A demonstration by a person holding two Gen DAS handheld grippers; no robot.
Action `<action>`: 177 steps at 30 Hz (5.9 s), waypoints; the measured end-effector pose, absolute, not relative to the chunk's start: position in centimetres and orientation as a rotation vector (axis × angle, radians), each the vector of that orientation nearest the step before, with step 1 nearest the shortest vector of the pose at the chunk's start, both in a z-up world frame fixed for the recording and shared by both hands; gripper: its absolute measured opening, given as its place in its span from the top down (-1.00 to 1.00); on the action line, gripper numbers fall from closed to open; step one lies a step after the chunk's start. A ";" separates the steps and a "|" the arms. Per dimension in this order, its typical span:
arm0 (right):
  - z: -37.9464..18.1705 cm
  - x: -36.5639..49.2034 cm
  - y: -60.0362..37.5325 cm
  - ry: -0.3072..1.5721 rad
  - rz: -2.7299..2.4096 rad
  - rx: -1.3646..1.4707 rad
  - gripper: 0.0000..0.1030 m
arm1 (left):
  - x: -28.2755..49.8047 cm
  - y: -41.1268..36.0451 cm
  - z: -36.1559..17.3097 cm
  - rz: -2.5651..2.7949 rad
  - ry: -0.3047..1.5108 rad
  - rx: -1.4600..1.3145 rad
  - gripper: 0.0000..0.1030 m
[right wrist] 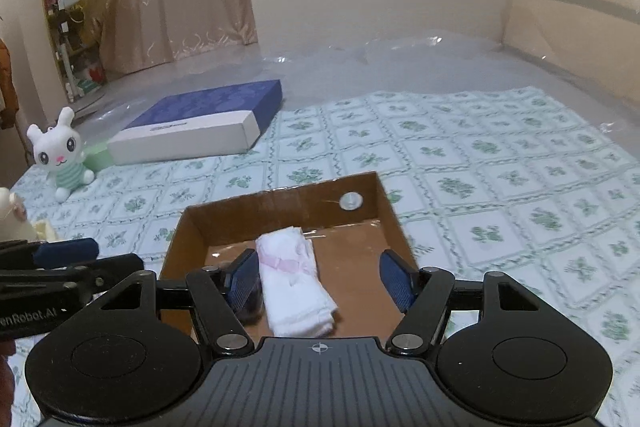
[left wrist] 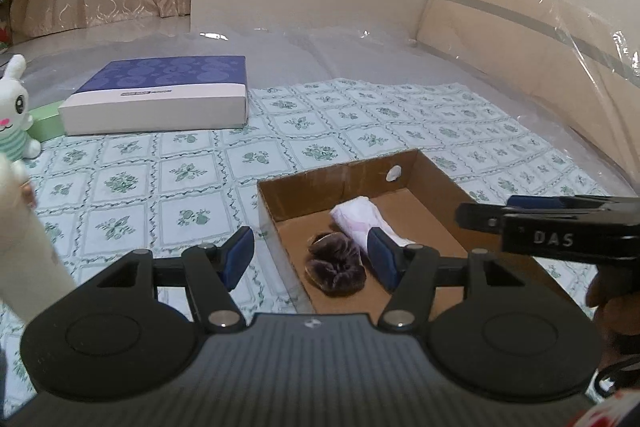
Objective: Organize soft objects
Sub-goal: 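Open both tools to drop the scrunchie and towel into the box, then move both open tools back toward the pile of cloths, then grasp the dark grey cloth with the right tool, then grasp the white tissue with the left tool while the right tool holds the grey cloth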
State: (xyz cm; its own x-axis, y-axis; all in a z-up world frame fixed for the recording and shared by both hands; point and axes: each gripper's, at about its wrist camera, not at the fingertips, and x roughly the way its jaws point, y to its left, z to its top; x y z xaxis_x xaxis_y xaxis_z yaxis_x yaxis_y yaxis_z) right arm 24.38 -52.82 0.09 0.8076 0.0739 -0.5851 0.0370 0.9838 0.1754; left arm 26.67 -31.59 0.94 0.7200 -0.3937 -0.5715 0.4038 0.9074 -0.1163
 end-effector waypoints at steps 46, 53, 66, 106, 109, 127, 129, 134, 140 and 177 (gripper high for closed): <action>0.1 -1.8 -33.5 0.687 0.017 0.143 -0.30 | 2.9 -9.8 -0.7 -0.328 0.627 0.000 -0.15; 0.0 -0.9 -29.4 0.675 0.117 0.118 -0.30 | 3.4 -4.8 -0.5 -0.214 0.613 -0.002 -0.15; -0.5 3.0 -22.5 0.678 0.257 0.058 -0.30 | 7.1 3.4 -0.4 -0.061 0.608 -0.030 -0.15; -4.3 22.9 -12.1 0.711 0.539 -0.043 -0.29 | 19.3 10.6 -5.0 -0.147 0.713 0.058 -0.15; -5.1 24.0 -11.5 0.729 0.574 -0.032 -0.29 | 19.7 10.6 -5.5 -0.156 0.723 0.059 -0.15; -6.7 25.6 -11.2 0.780 0.593 0.072 0.72 | 20.0 10.7 -6.2 -0.204 0.732 0.028 -0.15; -6.3 25.2 -11.7 0.766 0.564 0.057 0.73 | 20.1 10.4 -6.1 -0.218 0.731 0.027 -0.15; -5.7 23.6 -13.3 0.755 0.489 0.009 0.73 | 20.8 9.8 -6.6 -0.230 0.755 0.015 -0.15; -6.0 22.0 -14.4 0.760 0.451 -0.015 0.73 | 22.1 9.8 -7.9 -0.201 0.803 -0.062 0.15; -4.8 13.9 -16.8 0.784 0.394 -0.020 0.73 | 14.5 10.9 -5.3 -0.073 0.759 0.297 -0.47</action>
